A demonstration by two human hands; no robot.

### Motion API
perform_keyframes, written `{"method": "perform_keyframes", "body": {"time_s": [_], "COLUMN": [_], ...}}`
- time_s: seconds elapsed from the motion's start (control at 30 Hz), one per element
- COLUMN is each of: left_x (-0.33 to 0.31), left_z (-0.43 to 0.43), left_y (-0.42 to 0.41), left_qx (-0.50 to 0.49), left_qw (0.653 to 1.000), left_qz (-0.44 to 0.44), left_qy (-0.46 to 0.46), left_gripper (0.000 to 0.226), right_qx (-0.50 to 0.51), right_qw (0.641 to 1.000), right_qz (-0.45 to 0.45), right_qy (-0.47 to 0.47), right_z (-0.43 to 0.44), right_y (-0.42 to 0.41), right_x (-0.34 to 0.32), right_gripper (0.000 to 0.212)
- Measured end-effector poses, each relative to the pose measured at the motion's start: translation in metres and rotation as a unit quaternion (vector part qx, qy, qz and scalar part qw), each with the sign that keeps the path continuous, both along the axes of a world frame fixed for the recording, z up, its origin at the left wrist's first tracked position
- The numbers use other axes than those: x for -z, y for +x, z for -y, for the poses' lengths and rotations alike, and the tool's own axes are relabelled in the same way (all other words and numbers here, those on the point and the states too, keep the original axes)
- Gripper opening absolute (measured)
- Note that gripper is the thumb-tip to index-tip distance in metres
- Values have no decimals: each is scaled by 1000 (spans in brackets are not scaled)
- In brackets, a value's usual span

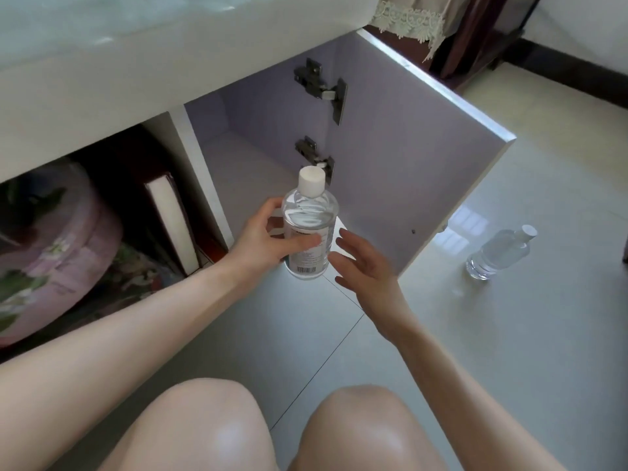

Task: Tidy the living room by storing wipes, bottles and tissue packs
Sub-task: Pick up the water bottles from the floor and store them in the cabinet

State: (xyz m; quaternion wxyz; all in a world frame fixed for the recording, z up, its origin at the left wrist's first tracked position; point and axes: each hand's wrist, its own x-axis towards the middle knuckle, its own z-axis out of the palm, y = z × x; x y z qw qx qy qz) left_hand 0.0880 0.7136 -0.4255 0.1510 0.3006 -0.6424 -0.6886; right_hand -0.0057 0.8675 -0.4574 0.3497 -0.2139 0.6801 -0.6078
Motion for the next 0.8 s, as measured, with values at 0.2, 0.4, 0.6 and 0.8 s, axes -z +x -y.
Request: {"method": "perform_keyframes", "body": {"time_s": [0.2, 0.4, 0.6, 0.8], "left_x": [11, 28, 38, 44], "left_z": [16, 27, 42, 61], "left_y": [-1, -26, -56, -71], "left_qx": [-31, -85, -167, -219], "left_qw": [999, 996, 984, 971], "left_qz": [-12, -34, -63, -98], "left_qy": [-6, 7, 16, 0], "left_gripper": [56, 57, 57, 62], "right_qx": [-35, -9, 6, 35], "right_qw": [999, 998, 995, 992], "right_qz": [-16, 1, 30, 65], "right_qy": [-33, -63, -92, -106], "right_z": [36, 68, 103, 140], "right_y": [-7, -27, -53, -65], "right_x": [12, 24, 36, 53], "right_gripper": [40, 38, 39, 39]}}
